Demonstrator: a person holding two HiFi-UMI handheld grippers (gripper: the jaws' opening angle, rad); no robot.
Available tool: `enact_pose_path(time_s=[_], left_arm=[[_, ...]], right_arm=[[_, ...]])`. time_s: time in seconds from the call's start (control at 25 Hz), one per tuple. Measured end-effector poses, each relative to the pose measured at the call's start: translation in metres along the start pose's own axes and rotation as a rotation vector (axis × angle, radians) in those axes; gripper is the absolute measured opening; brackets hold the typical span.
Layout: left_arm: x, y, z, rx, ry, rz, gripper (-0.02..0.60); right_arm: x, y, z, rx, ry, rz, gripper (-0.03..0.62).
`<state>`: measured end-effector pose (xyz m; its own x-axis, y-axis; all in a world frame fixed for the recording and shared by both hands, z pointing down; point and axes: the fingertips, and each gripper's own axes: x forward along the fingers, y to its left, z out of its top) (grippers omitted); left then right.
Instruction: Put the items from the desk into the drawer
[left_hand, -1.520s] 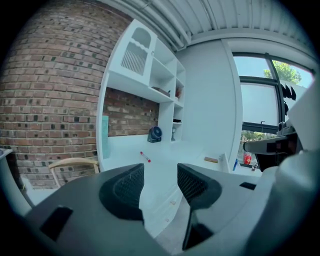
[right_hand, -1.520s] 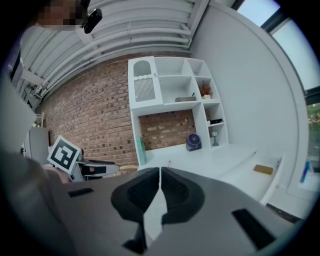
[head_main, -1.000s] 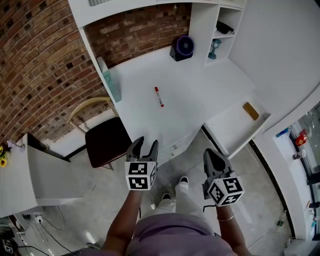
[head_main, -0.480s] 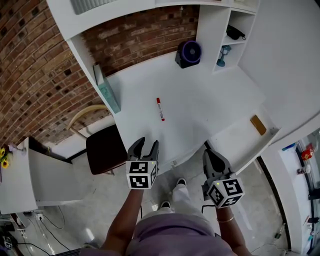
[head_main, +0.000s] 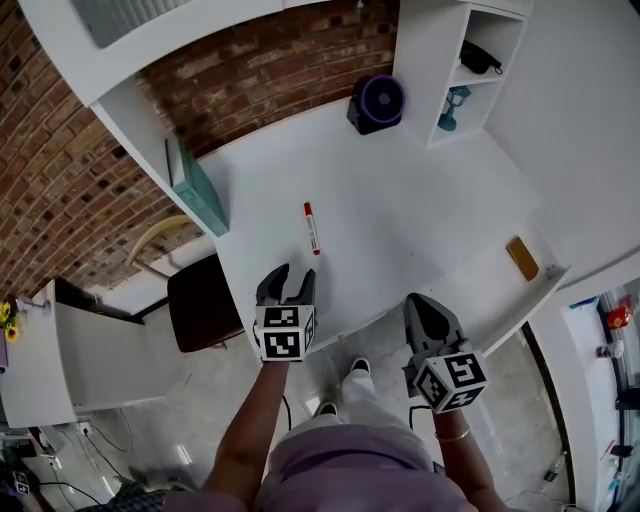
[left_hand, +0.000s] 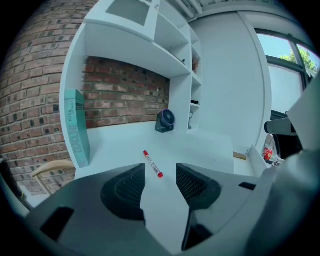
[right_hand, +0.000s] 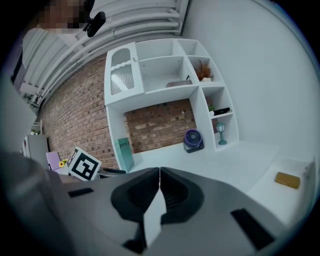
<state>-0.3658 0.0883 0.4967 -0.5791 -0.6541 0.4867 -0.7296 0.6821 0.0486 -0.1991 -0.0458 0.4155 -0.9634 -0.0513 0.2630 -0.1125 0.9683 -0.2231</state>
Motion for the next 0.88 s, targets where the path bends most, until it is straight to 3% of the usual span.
enact_pose_path(time_s=[0.64,0.88], left_arm=[[0.099,0.008,-0.002,0.041,0.119,0.059,0.167],[0.123,0.016,-0.003,0.015,0.153,0.073,0.155]], right_arm=[[0.023,-0.045,0.002,0.033,0.028,-0.023,0.005],[0.026,-0.055,0.0,0.042,0.037,-0.039,0.005]])
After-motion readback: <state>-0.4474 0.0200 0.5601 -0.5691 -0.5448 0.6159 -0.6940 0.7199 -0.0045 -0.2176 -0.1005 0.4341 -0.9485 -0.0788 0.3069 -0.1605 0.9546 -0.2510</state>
